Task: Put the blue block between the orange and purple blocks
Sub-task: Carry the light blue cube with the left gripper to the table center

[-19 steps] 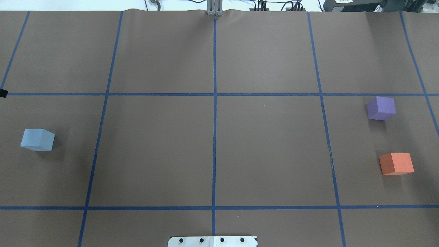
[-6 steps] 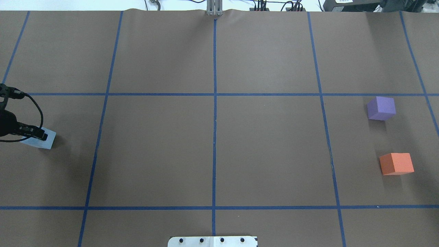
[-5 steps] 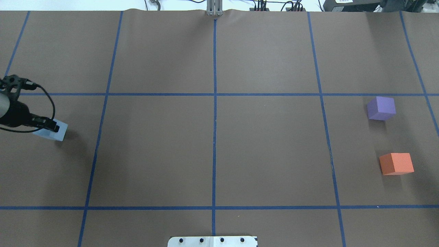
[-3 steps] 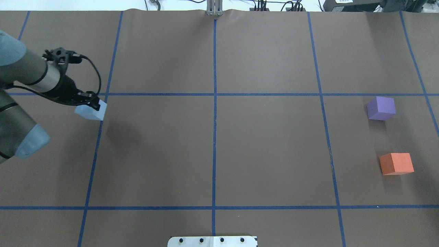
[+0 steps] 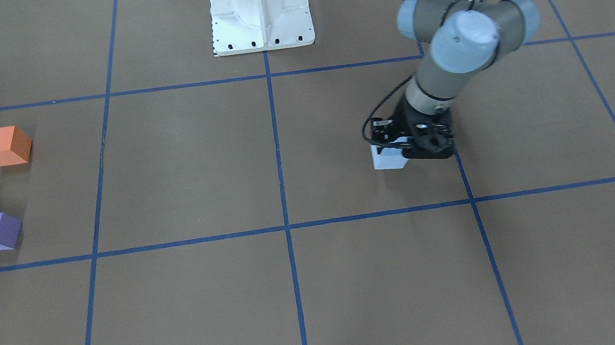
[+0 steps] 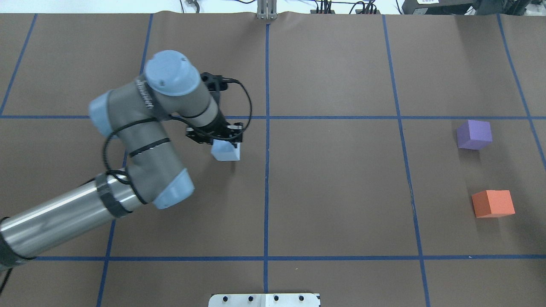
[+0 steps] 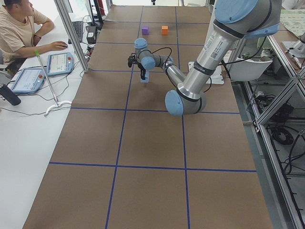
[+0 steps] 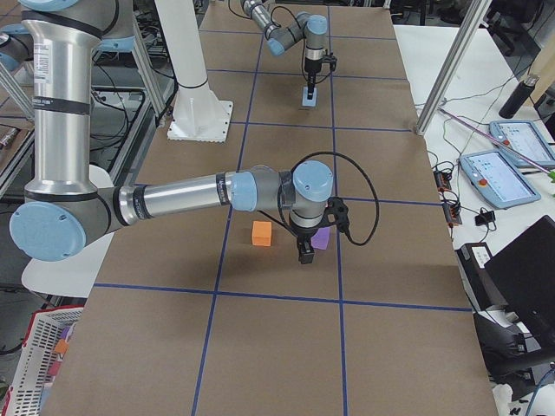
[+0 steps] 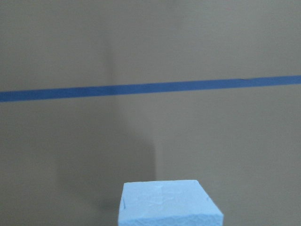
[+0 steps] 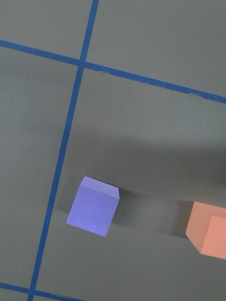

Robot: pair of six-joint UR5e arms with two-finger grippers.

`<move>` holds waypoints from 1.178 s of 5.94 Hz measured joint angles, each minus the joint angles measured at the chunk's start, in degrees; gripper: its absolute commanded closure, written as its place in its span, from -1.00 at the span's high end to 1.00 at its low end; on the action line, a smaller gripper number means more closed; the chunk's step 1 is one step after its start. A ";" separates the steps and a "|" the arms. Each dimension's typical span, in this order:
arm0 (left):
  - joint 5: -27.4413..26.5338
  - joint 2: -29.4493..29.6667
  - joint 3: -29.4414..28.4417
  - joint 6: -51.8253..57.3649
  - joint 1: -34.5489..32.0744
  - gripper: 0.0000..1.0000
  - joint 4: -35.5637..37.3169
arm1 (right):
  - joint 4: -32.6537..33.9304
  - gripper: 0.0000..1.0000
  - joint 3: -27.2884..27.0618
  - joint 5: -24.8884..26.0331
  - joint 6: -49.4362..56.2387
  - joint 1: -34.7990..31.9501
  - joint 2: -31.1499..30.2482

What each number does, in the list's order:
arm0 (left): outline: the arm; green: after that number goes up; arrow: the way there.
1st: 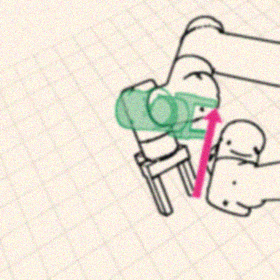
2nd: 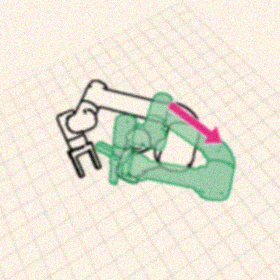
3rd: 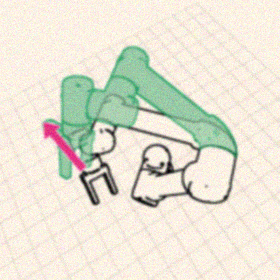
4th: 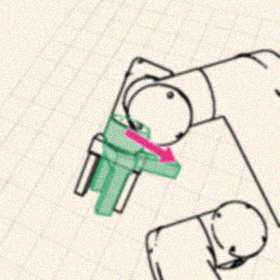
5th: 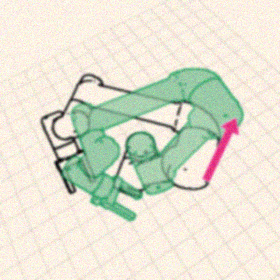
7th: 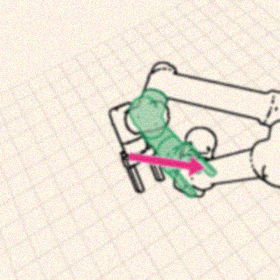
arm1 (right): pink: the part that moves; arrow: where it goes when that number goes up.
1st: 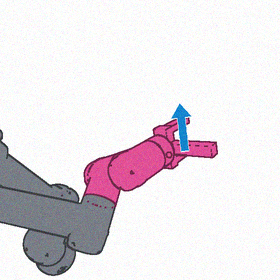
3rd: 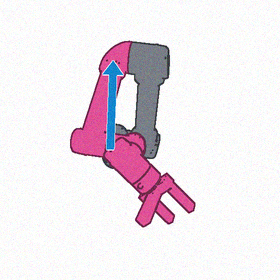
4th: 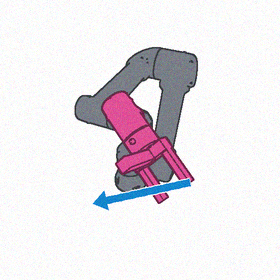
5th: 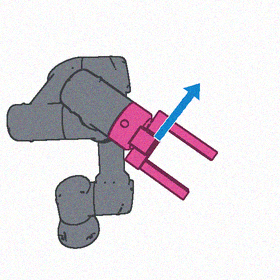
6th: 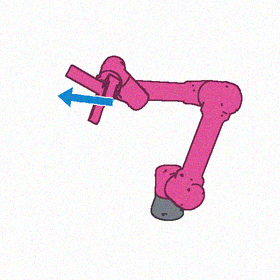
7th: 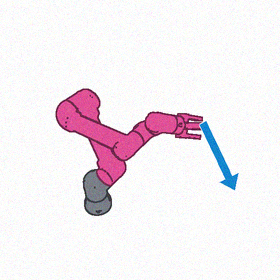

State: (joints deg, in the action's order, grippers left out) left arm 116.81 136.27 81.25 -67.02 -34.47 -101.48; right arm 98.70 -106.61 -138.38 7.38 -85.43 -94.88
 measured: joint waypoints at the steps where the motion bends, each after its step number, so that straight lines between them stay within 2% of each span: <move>1: -2.43 7.54 -7.29 -2.61 2.83 -0.73 0.08 | 0.00 0.99 0.00 -0.03 0.00 0.00 -0.06; 2: -4.07 10.74 -10.73 -3.59 4.34 -0.71 0.09 | 0.00 0.99 0.00 -0.07 0.00 0.00 -0.10; 4: -4.81 11.65 -11.33 -3.55 3.51 -0.66 2.10 | 0.00 0.99 0.00 -0.13 0.00 0.00 0.00; 5: -4.84 11.60 -10.72 -3.32 2.53 0.64 4.57 | 0.00 0.99 0.00 -0.13 -0.02 0.00 0.12; 6: -4.90 11.13 -10.43 -3.05 2.08 0.99 5.62 | 0.00 0.99 0.00 -0.11 -0.04 0.00 0.18; 7: -4.92 10.56 -10.07 -2.68 2.23 1.00 5.75 | 0.00 0.99 0.00 -0.09 -0.04 0.00 0.21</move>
State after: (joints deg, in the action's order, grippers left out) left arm 111.89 146.84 71.18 -69.70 -32.24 -95.73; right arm 98.70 -106.61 -138.48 7.34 -85.43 -94.67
